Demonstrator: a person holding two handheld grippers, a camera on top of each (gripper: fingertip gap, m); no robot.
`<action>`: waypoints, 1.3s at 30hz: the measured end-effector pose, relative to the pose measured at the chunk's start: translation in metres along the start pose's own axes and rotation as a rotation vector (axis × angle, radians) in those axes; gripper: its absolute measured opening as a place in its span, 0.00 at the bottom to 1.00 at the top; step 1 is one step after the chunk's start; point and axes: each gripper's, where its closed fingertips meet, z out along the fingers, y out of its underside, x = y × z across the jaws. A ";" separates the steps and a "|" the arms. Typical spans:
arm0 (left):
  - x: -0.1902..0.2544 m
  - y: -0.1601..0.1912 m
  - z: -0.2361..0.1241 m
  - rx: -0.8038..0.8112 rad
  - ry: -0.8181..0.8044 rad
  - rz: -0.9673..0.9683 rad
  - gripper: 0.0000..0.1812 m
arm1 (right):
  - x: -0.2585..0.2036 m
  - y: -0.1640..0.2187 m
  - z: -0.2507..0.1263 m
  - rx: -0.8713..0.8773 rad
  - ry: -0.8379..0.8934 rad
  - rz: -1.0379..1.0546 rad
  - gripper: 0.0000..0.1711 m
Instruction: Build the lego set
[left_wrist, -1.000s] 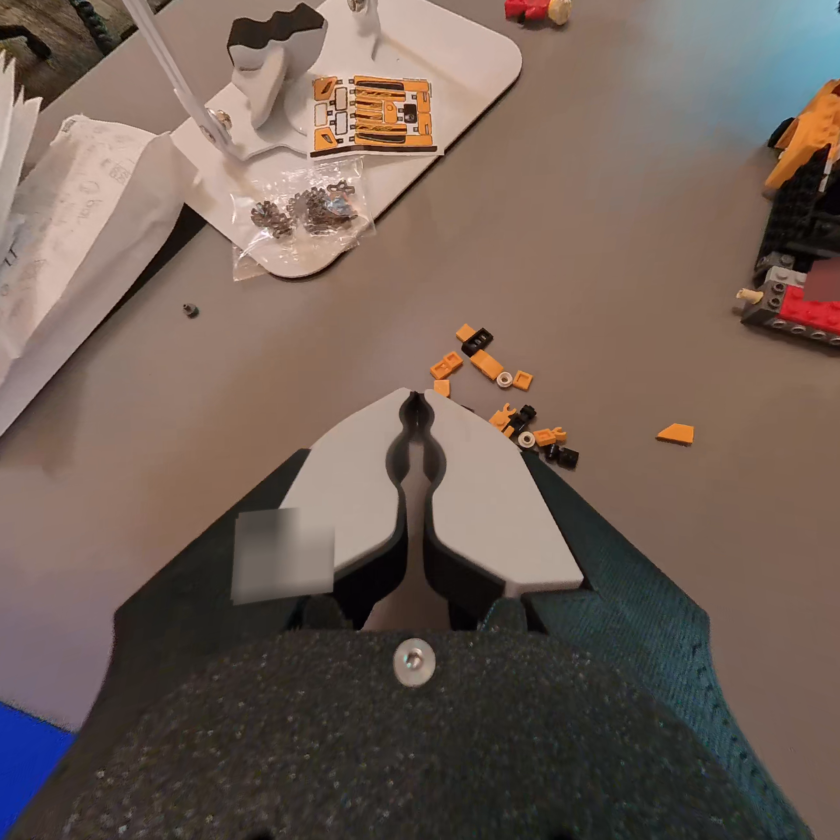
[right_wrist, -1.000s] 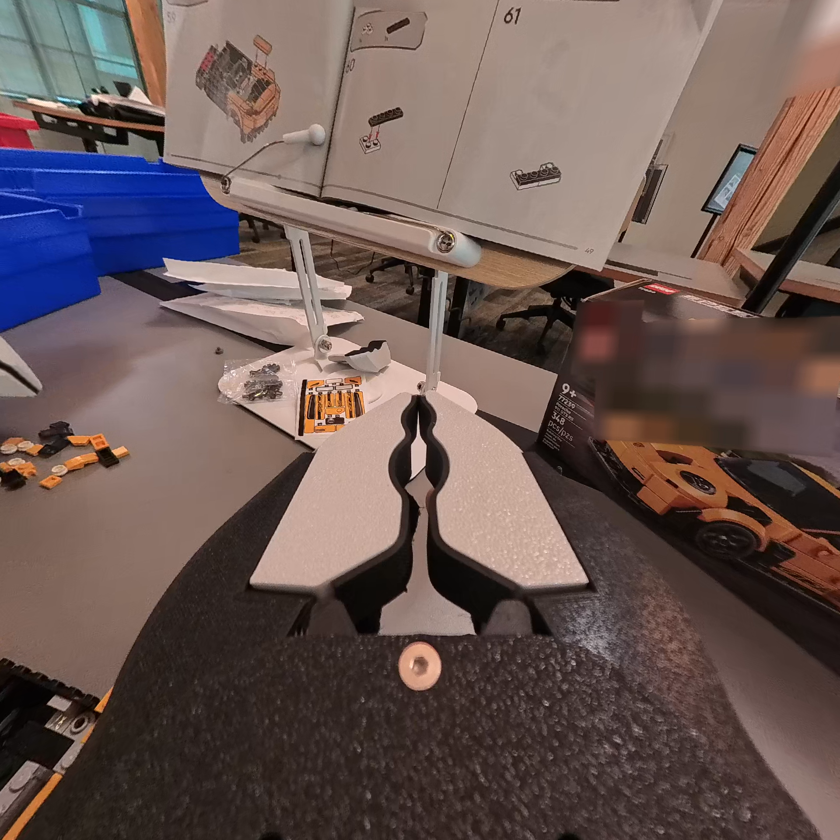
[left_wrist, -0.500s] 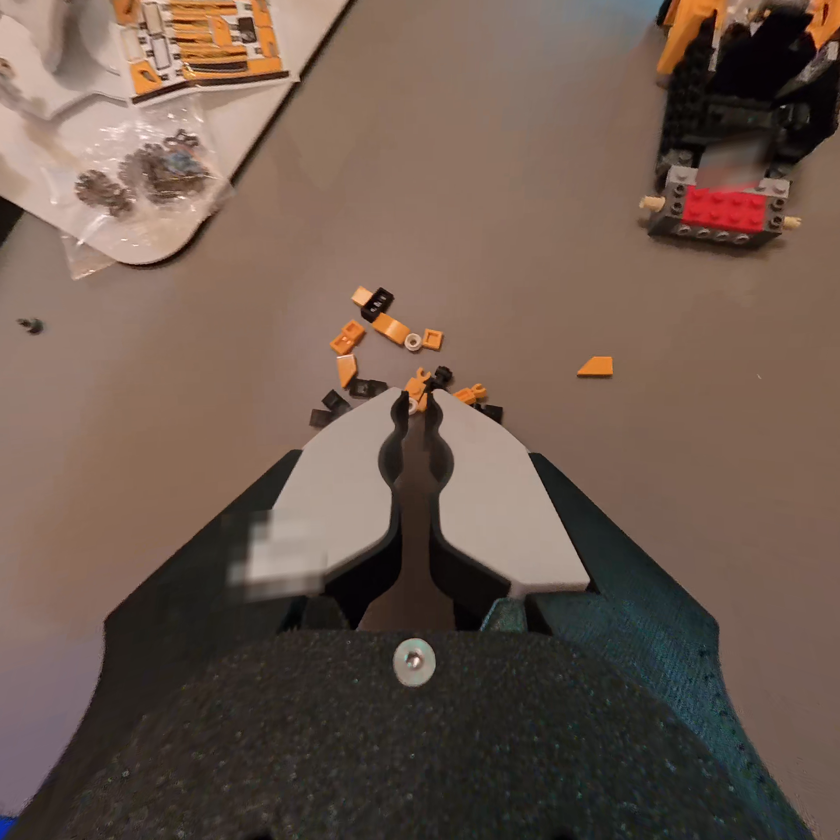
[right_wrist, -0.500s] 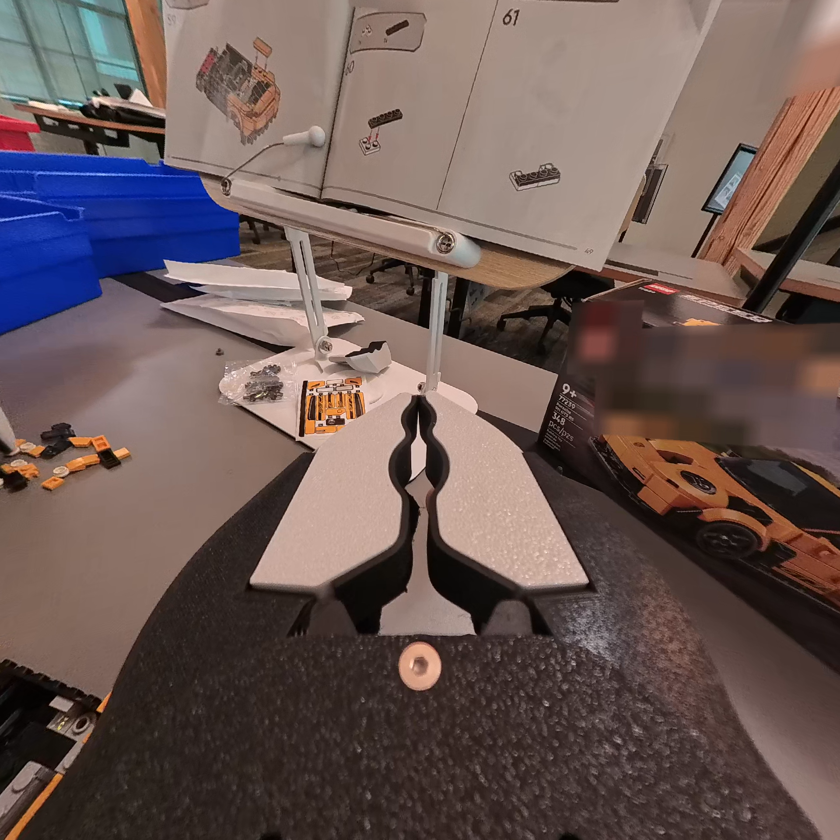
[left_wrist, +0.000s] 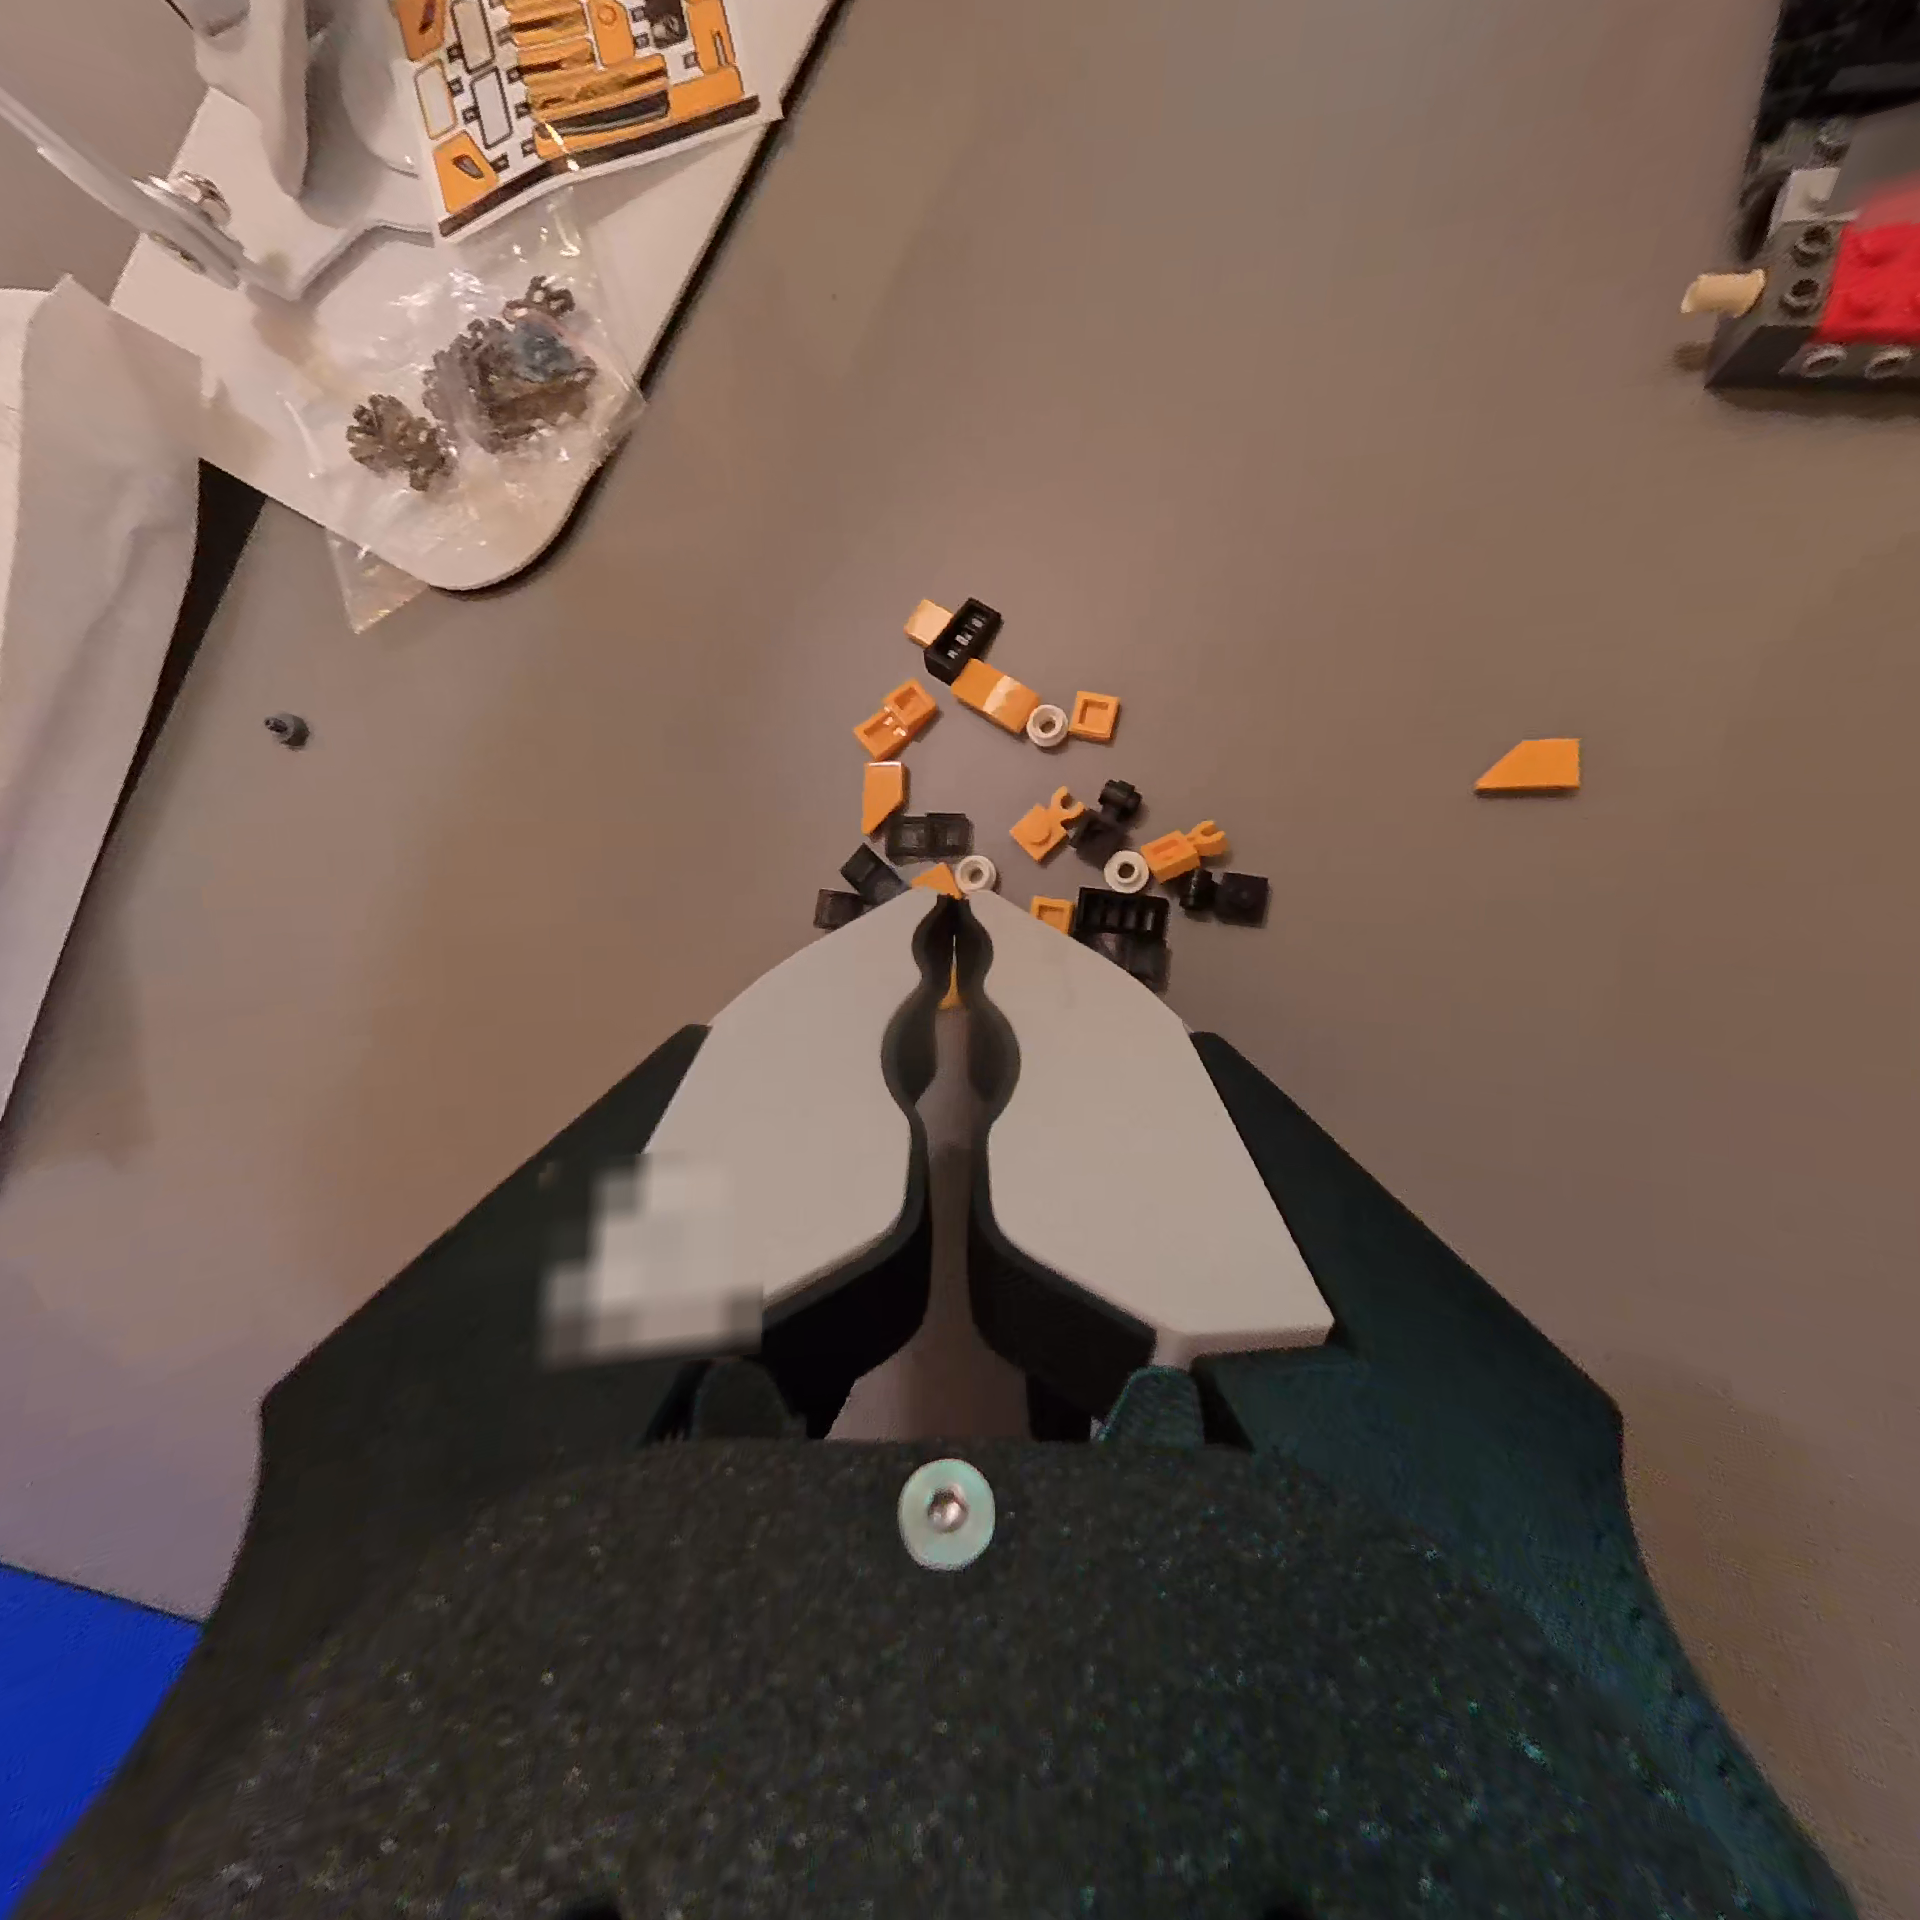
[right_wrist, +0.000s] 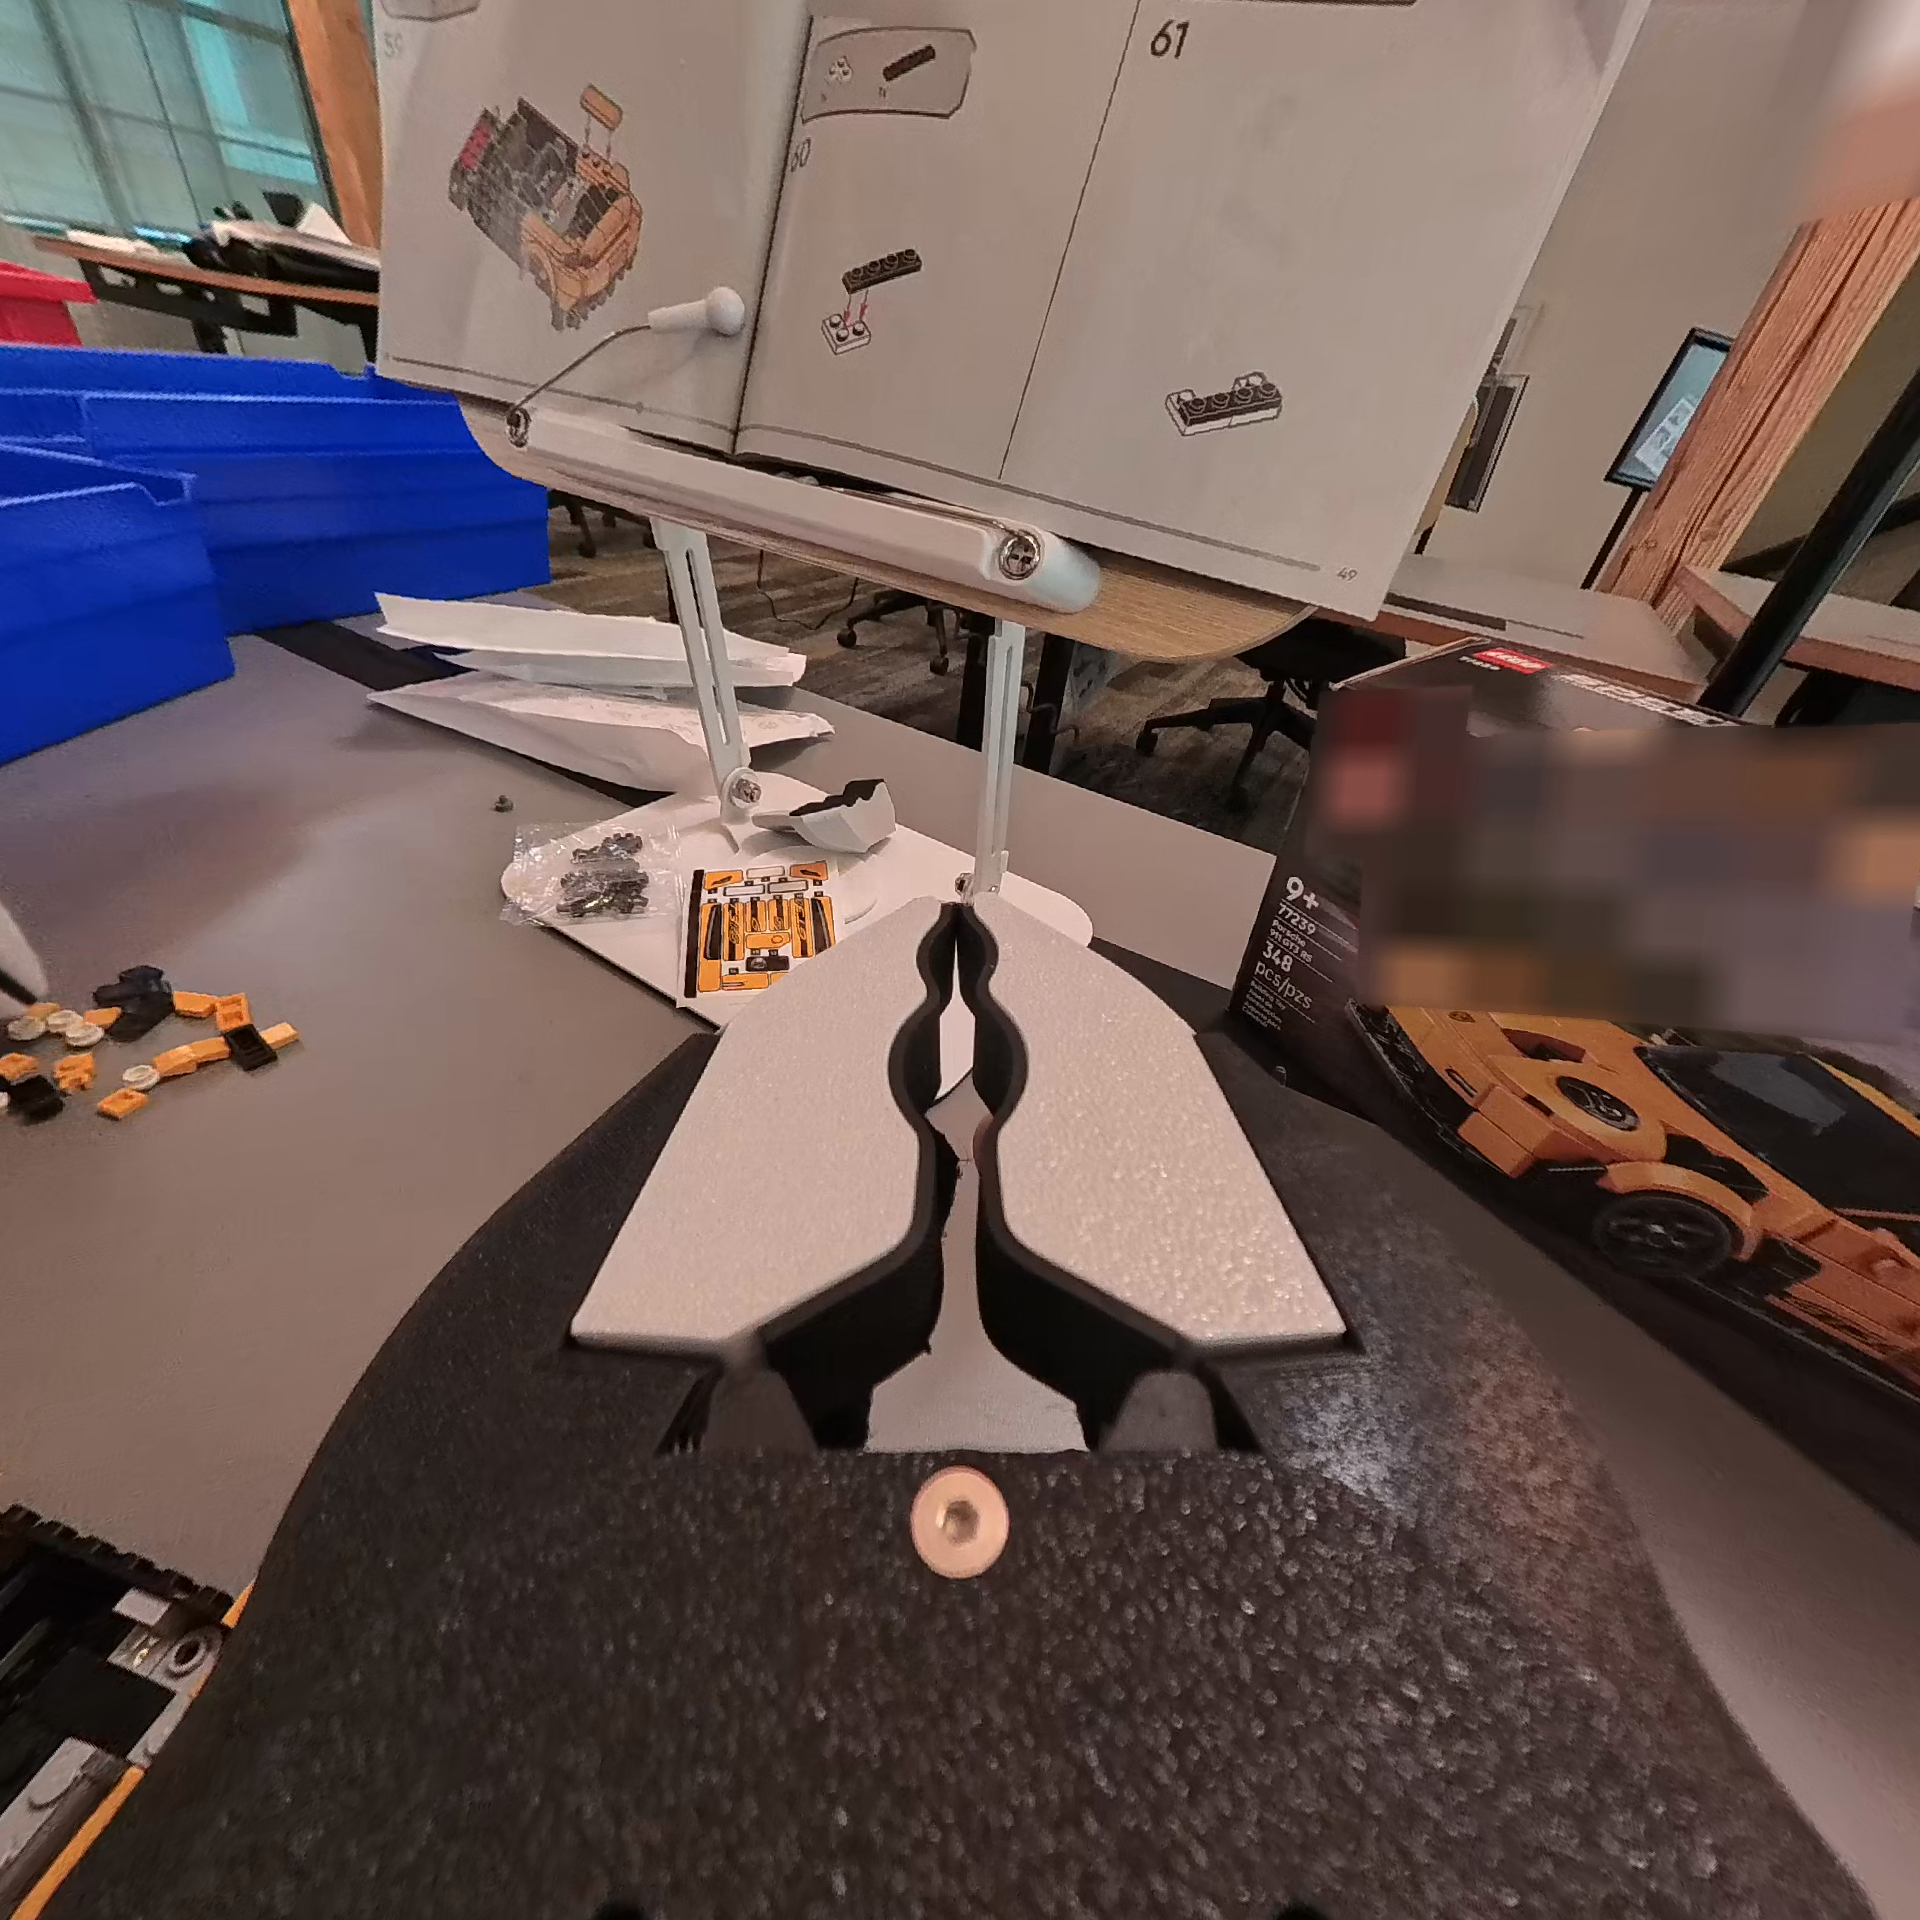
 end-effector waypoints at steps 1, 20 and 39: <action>0.003 0.001 0.000 -0.005 0.018 0.002 0.00 | 0.000 0.000 0.000 0.000 0.000 0.000 0.00; -0.034 -0.045 -0.016 0.405 -0.162 -0.268 0.00 | 0.010 -0.015 -0.007 0.072 0.067 0.004 0.00; -0.039 -0.105 -0.088 0.773 -0.301 -0.280 0.00 | 0.005 -0.030 -0.011 0.120 0.090 -0.015 0.00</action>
